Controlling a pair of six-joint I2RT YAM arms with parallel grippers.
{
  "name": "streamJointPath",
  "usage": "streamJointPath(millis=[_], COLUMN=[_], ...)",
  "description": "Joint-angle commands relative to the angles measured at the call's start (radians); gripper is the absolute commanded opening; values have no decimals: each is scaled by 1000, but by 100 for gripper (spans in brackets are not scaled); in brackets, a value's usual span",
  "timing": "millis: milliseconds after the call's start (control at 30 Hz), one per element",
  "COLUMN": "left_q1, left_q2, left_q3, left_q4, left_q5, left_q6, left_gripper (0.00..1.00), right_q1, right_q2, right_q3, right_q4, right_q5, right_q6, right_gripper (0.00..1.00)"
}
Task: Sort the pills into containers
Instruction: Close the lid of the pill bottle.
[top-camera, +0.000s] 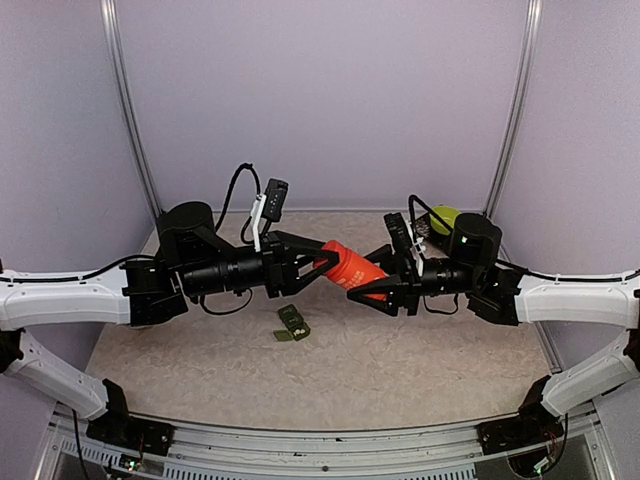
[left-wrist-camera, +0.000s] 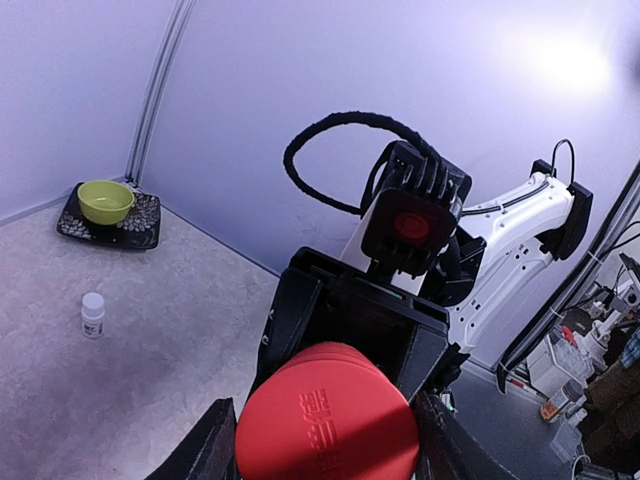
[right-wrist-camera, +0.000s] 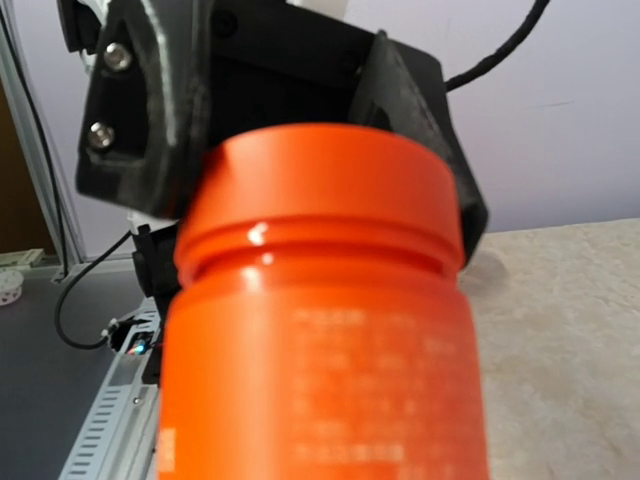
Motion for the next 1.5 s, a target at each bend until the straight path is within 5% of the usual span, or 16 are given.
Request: streamJointPath(millis=[0,1467], left_q1=[-15,-28], left_q2=[44,61], left_q3=[8,48], left_q4=[8,14], left_q5=[53,145], left_q6=[-31,42], left_gripper=[52,53], right_q1=[12,15], right_q2=[-35,-29], right_q3=[14,52], right_q4=[78,55], right_q5=[16,-43], right_q6=[-10,46], right_gripper=[0,0])
